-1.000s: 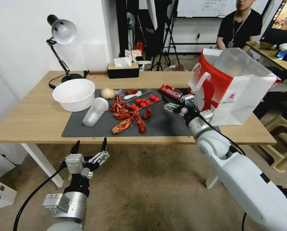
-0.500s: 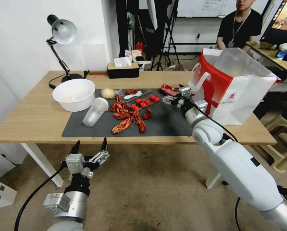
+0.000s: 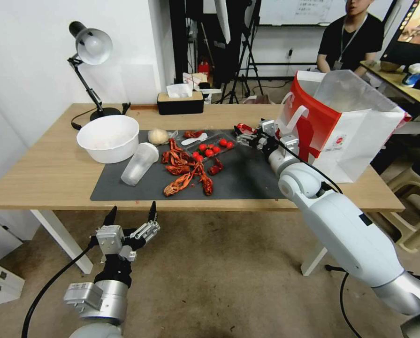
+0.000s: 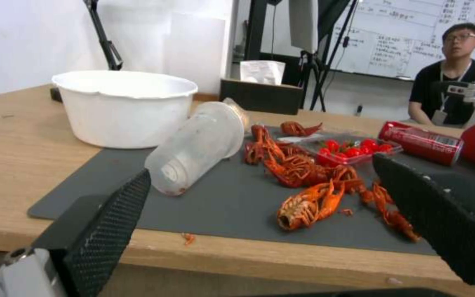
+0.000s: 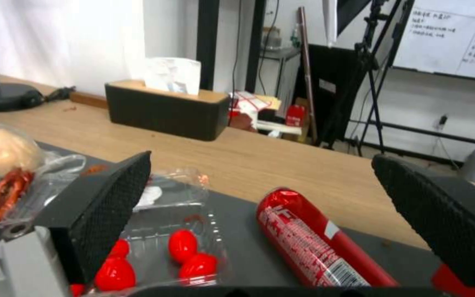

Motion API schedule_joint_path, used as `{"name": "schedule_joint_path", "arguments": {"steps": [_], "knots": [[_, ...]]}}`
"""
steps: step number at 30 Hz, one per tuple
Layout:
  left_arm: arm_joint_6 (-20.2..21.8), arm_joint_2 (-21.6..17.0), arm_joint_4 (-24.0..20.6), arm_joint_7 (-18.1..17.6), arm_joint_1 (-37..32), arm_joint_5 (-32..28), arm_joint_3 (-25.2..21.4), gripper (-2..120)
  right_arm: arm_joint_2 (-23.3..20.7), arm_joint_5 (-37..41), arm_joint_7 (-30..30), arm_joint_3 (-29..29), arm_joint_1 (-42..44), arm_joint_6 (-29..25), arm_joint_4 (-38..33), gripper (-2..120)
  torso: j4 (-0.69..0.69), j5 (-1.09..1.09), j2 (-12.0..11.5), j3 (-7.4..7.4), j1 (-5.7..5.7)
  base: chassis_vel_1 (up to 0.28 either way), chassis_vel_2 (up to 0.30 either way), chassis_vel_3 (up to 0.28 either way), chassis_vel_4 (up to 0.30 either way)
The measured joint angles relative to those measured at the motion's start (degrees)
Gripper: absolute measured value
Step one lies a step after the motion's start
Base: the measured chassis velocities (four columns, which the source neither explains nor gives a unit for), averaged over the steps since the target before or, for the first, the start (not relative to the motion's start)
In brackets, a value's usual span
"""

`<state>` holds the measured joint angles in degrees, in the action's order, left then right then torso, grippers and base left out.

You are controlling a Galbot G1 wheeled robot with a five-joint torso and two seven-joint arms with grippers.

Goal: Pick up the trash from the table and place it into the takeout bag.

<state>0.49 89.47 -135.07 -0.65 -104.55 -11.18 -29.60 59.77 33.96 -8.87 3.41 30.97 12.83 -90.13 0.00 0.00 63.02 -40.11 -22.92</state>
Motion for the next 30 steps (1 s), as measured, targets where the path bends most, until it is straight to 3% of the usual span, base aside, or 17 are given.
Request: {"name": "schedule_joint_path", "arguments": {"steps": [10, 30], "knots": [[0.00, -0.08, -0.04, -0.04, -0.10, -0.02, -0.05, 100, 0.69, 0.77, 1.00, 1.85, -4.10, 6.02, 2.79, 100, 0.00, 0.00, 0.01, 0.01, 0.01, 0.000, 0.000, 0.000, 0.000], [-0.04, 0.10, -0.16, -0.13, -0.22, -0.02, 0.05, 100, 2.14, -0.44, 4.75, 3.59, -11.61, 10.80, 12.15, 100, 0.00, 0.00, 0.01, 0.00, 0.01, 0.000, 0.000, 0.000, 0.000]]}}
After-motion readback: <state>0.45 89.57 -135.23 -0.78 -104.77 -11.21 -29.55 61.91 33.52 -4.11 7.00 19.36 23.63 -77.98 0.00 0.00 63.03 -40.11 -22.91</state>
